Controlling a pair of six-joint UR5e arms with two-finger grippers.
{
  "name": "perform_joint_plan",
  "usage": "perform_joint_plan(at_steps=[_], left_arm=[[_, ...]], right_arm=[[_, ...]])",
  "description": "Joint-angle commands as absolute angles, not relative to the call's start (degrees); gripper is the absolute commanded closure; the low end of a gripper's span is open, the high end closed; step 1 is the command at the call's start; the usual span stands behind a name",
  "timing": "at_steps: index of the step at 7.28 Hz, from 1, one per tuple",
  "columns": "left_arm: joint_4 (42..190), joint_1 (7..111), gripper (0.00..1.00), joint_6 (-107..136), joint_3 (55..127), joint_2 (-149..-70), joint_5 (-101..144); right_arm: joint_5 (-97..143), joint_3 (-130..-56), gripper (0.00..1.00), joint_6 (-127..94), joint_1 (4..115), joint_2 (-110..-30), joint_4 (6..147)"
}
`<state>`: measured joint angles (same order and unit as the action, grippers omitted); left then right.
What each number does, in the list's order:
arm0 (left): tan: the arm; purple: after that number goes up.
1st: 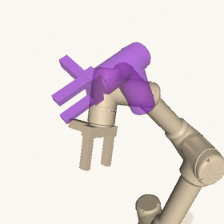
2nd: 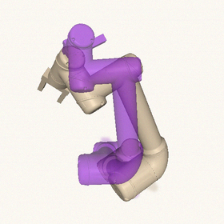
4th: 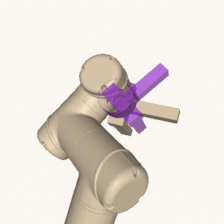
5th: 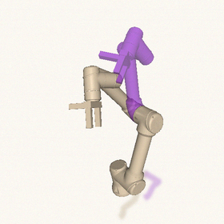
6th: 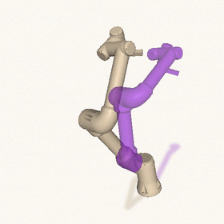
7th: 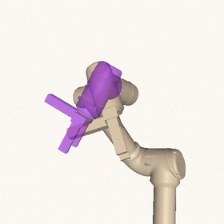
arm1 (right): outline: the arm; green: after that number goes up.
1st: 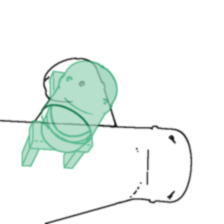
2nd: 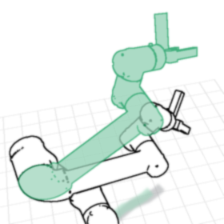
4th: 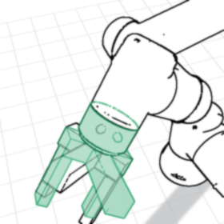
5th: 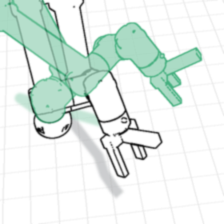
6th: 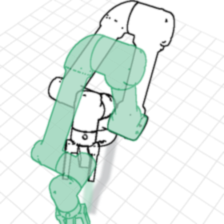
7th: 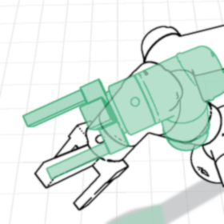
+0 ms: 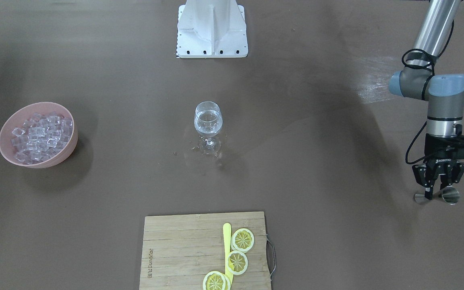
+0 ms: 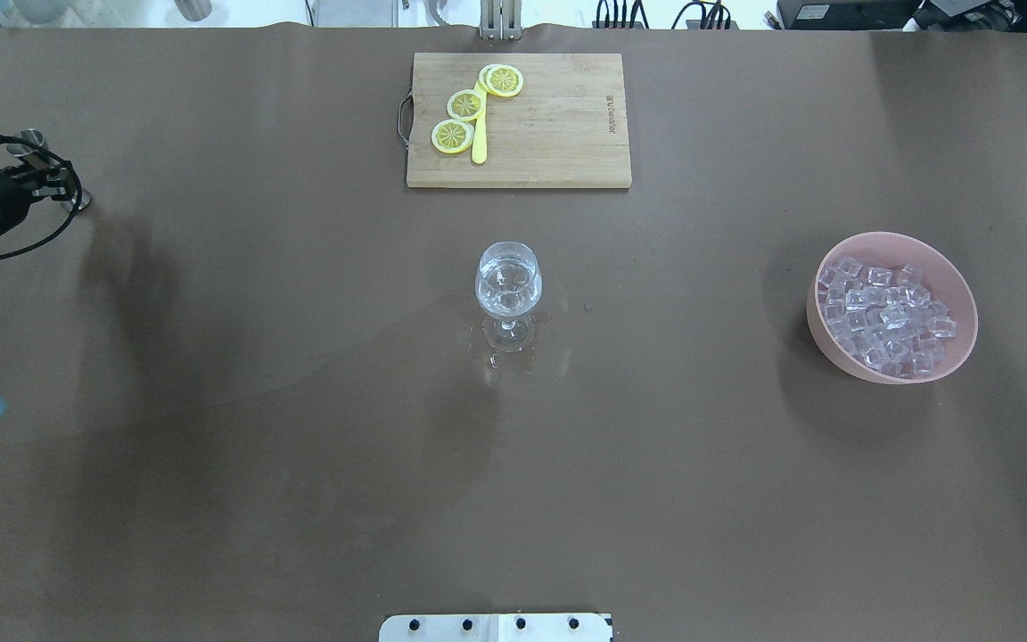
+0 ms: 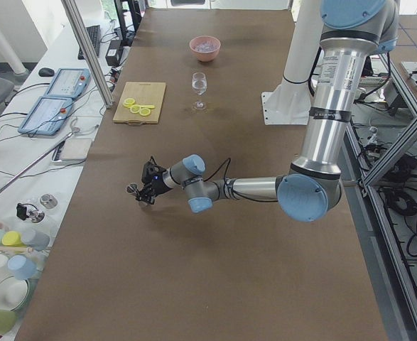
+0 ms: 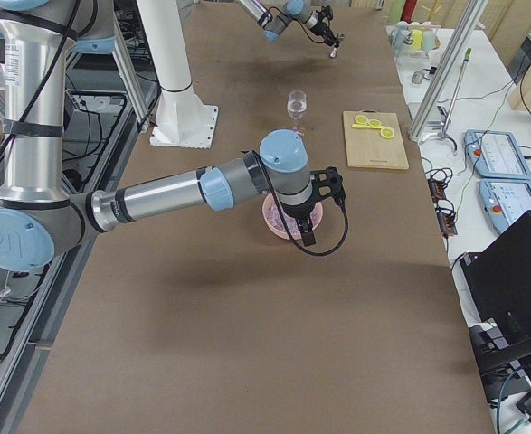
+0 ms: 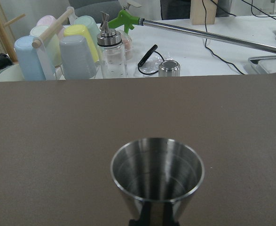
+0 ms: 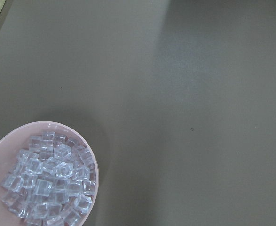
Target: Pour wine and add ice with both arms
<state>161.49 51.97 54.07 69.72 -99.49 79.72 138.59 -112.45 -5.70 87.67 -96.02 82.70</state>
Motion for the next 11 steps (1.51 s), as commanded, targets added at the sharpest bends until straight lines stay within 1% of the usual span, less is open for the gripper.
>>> perform_joint_plan(at_steps=[1,4,6,7,8,9,10,11], left_arm=[[163.5,51.9,0.01,53.3,71.0,-97.8,81.6],[169.4,51.9,0.01,53.3,75.4,-88.4,84.1],[169.5,52.5,0.01,53.5,81.3,-84.0,95.3],[168.0,59.3,0.01,53.5,81.4,-84.8,104.4],[161.7,68.5,0.01,53.1,81.5,-86.7,117.8],[156.6,76.6,0.01,50.3,81.2,-90.1,126.0],[150.6,80.1,0.01,42.7,81.2,-90.7,128.6],[144.0,81.4,0.01,33.2,81.3,-91.6,128.8]], right_arm=[[138.5,-112.5,0.00,-5.8,87.5,-95.8,82.7],[138.5,-112.5,0.00,-6.1,87.3,-95.1,82.8],[136.1,-112.3,0.00,-6.5,85.3,-93.3,83.2],[132.7,-112.2,0.00,-8.4,81.8,-91.3,83.3],[130.2,-112.0,0.00,-11.5,78.4,-89.8,83.2],[128.6,-112.0,0.00,-16.0,75.7,-88.3,83.2],[128.1,-112.0,0.00,-20.9,72.7,-87.2,83.1],[126.8,-112.0,0.00,-25.8,68.5,-86.9,82.8]])
